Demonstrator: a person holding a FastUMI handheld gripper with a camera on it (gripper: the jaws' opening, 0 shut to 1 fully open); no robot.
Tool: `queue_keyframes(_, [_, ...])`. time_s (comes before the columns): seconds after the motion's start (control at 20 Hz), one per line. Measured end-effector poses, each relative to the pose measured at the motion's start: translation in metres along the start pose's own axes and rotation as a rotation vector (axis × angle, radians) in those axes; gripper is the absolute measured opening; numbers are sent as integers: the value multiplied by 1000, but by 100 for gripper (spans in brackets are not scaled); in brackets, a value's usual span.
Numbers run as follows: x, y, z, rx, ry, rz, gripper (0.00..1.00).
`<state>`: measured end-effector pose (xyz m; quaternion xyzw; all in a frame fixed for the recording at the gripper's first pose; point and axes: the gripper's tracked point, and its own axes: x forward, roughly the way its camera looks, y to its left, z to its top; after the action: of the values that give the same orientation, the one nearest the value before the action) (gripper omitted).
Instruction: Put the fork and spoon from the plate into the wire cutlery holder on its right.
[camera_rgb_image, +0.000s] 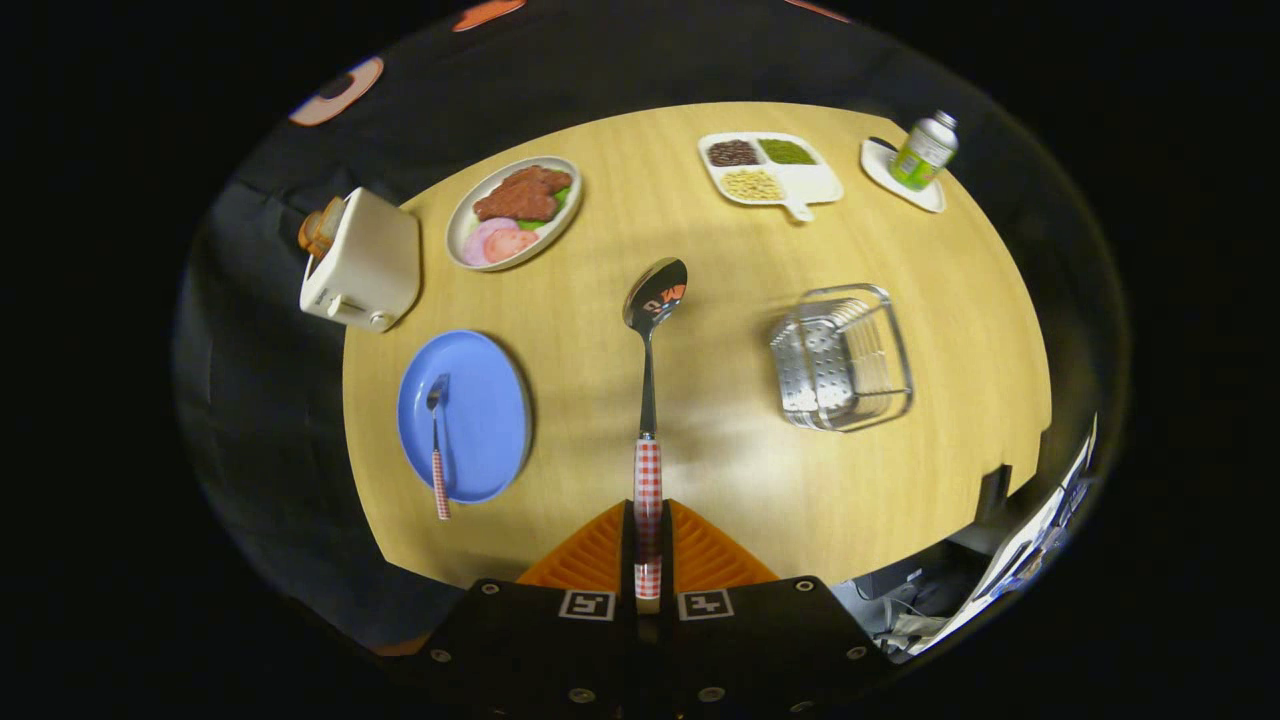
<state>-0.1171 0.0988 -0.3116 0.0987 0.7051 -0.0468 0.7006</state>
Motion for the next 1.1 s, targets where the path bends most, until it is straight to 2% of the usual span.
queue_keyframes(0.1, [-6, -33, -3, 16, 24, -27, 8])
queue_keyframes(0.4, [-14, -69, -10, 21, 106, 32, 8])
queue_keyframes(0.7, [2, -76, -8, 74, 229, 86, 9])
queue_keyframes(1.1, [10, -80, 16, 166, 305, 160, 12])
